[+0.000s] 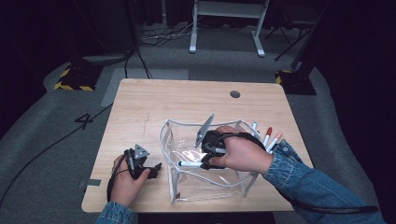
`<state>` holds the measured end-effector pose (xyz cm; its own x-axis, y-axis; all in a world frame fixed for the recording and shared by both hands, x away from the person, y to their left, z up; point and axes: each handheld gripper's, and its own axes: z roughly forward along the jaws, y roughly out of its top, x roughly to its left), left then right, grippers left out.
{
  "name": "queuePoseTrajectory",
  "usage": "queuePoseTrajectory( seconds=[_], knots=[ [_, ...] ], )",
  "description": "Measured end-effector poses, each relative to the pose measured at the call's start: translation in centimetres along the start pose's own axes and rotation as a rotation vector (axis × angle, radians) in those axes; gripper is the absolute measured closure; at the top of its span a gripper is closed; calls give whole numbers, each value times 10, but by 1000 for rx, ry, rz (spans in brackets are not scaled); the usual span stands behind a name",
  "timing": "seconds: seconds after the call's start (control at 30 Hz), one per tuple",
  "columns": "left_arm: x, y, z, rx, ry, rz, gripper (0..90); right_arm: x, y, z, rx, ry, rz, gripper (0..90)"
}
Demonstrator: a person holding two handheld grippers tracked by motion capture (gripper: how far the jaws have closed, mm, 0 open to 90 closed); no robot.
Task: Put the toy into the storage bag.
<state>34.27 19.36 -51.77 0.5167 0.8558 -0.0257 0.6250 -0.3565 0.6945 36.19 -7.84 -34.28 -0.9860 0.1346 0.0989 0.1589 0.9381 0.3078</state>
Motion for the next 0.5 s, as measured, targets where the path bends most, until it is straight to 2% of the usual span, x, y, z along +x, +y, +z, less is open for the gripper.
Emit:
queuePoseTrajectory(
  seconds=[0.1,0.13,0.23,0.3,0.5],
  knots=[
    [0,0,0,0,0,0,137,0,2,6,27,6,-10,773],
    [0,0,0,0,0,0,137,-1,3,12,53,15,-20,773],
    [0,0,0,2,1,2,137,0,3,18,71,24,-27,773],
    [0,0,0,2,1,2,136,0,4,26,101,19,-43,773],
    [0,1,1,-1,1,-1,137,0,3,41,133,32,-54,772]
  ],
)
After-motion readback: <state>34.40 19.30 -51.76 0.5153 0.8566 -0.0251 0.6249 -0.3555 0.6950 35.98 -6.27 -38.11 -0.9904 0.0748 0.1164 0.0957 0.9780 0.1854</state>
